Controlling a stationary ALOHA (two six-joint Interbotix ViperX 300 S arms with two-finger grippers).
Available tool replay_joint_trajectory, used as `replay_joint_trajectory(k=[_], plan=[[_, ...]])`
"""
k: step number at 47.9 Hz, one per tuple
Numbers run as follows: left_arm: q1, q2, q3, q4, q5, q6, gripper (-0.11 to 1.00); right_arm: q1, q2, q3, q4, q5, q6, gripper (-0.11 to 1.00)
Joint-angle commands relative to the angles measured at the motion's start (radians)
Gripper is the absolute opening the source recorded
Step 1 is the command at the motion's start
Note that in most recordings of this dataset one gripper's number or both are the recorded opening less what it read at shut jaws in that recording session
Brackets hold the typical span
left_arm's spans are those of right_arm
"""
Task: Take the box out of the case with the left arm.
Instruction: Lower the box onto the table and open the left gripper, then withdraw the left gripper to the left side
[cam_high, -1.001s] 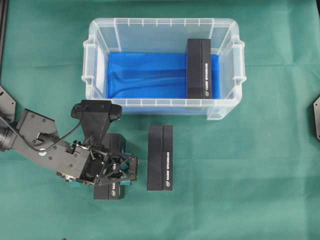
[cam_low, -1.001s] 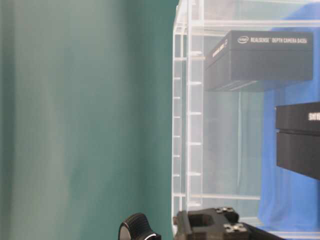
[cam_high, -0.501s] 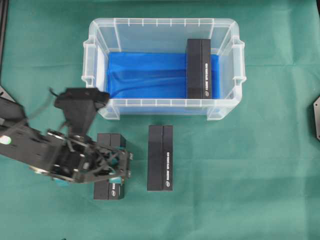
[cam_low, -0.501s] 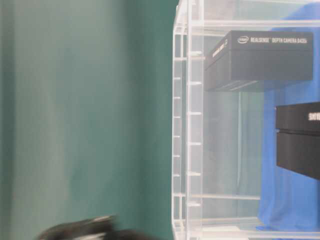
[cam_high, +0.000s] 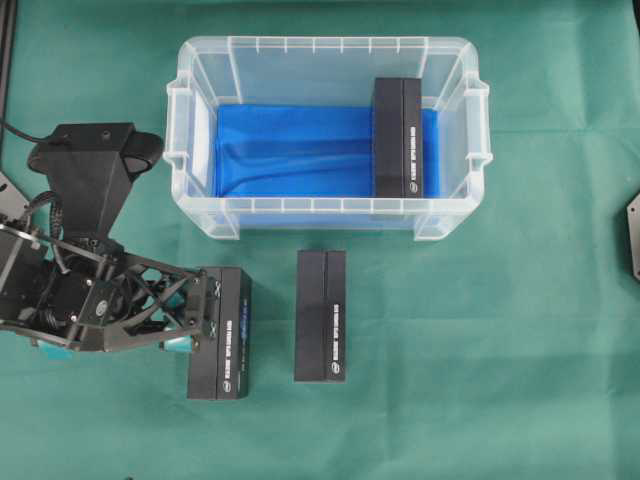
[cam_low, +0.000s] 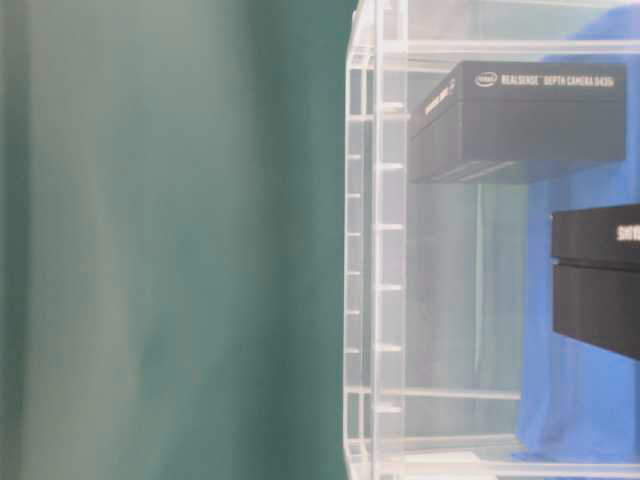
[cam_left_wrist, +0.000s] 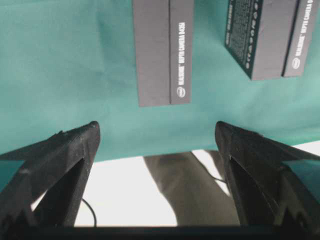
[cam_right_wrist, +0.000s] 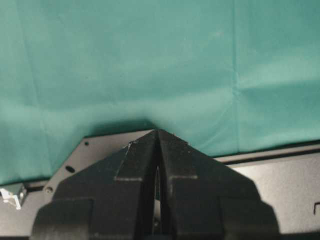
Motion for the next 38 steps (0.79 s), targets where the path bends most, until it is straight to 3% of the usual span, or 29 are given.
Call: replay_joint_trajectory(k=[1,9,28,38], plan=[[-0.002,-0.020,-0.021,0.003,-0.003,0.002,0.93,-0.002,0.003,-0.009,-0.003,-0.003,0.000,0.00],[-0.017,-0.046,0.014,0.003,0.005,0.003,0.93,-0.002,0.003,-0.009,-0.003,-0.005,0.000,0.00],[-0.075,-0.253,0.239,-0.002,-0.005,-0.005,0.93,-0.002,0.003,-0.009,-0.003,-0.005,0.000,0.00],[-0.061,-0.290,0.265,-0.002,-0.003,0.000,0.93,-0.002,0.003,-0.009,-0.003,-0.005,0.000,0.00]])
